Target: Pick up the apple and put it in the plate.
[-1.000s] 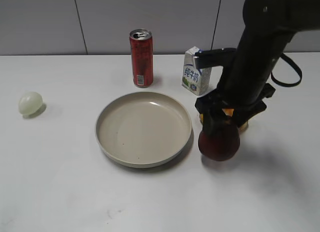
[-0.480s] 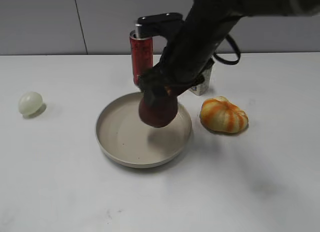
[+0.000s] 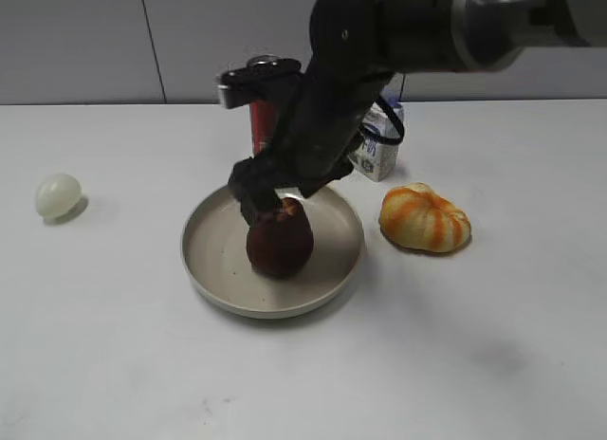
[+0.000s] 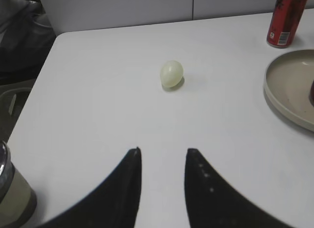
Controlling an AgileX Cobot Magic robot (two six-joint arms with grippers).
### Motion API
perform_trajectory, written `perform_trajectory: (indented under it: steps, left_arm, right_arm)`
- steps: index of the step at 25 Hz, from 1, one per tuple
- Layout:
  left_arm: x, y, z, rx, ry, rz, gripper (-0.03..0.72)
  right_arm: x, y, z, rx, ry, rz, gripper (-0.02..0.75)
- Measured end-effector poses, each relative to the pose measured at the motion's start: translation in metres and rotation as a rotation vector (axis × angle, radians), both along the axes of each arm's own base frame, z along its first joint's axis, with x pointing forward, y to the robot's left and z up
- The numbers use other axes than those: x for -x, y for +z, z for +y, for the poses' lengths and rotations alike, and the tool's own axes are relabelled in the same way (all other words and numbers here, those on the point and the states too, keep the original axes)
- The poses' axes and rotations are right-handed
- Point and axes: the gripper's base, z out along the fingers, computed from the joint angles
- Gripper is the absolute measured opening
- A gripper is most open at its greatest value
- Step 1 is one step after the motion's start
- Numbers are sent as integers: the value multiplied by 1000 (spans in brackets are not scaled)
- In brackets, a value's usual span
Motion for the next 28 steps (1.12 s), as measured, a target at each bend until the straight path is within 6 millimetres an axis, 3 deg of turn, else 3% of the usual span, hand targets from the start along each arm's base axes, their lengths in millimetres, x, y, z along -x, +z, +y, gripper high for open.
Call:
perform_trajectory:
  steps: [4, 7, 10, 14, 17, 19, 22, 24, 28]
  left_arm:
    - [0, 0, 0, 0, 0, 0, 239]
    - [0, 0, 0, 0, 0, 0, 239]
    - [0, 0, 0, 0, 0, 0, 239]
    - [0, 0, 0, 0, 0, 0, 239]
    - [0, 0, 0, 0, 0, 0, 239]
    - [0, 0, 0, 0, 0, 0, 239]
    - [0, 0, 0, 0, 0, 0, 239]
    - [0, 0, 0, 0, 0, 0, 239]
    - [0, 0, 0, 0, 0, 0, 239]
  right_arm:
    - [-3, 49, 2, 3, 29, -10, 677]
    - [-4, 97, -10, 40, 27, -43, 677]
    - [-5, 125, -35, 80, -30, -54, 677]
    - [-10, 152, -78, 73, -148, -72, 671]
    - [1, 164, -115, 85, -226, -77, 663]
    - [15, 166, -137, 94, -262, -61, 652]
    - [59, 168, -168, 115, -292, -48, 645]
    - [96, 169, -185, 110, -296, -65, 645]
    - [164, 149, -213, 76, -298, -109, 642]
